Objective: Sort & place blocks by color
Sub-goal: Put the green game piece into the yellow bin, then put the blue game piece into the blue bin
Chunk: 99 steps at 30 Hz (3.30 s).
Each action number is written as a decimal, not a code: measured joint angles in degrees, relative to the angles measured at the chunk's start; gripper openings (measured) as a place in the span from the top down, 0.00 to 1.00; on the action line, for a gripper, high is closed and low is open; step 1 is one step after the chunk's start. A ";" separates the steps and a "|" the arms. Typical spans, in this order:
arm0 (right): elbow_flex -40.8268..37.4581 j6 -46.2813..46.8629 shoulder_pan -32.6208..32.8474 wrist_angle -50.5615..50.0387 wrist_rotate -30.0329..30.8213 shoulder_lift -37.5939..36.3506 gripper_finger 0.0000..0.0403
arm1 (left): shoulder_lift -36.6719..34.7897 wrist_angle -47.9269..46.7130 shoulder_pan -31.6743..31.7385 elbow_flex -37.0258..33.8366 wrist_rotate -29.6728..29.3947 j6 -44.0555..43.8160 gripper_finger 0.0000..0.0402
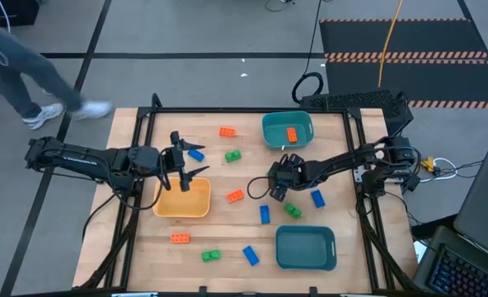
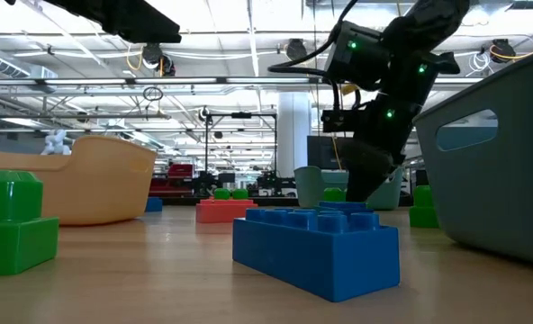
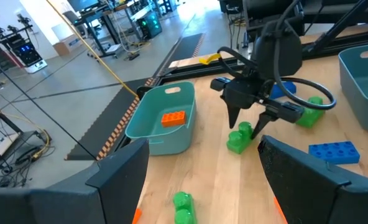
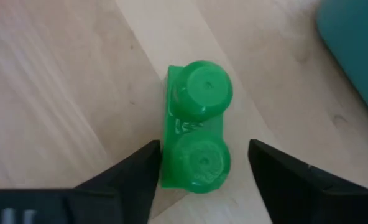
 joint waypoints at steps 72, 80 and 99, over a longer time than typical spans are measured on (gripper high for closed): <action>24.59 -23.05 2.61 48.03 -24.47 18.50 0.73 | -2.68 -1.07 0.00 0.00 -0.04 0.38 0.23; 24.59 -23.22 2.27 49.04 -24.25 19.08 0.73 | -2.62 -1.10 0.00 0.00 -0.04 0.22 0.23; 24.57 -22.94 1.44 50.03 -18.00 18.95 0.33 | -2.60 -1.19 0.00 0.00 -0.04 0.01 0.23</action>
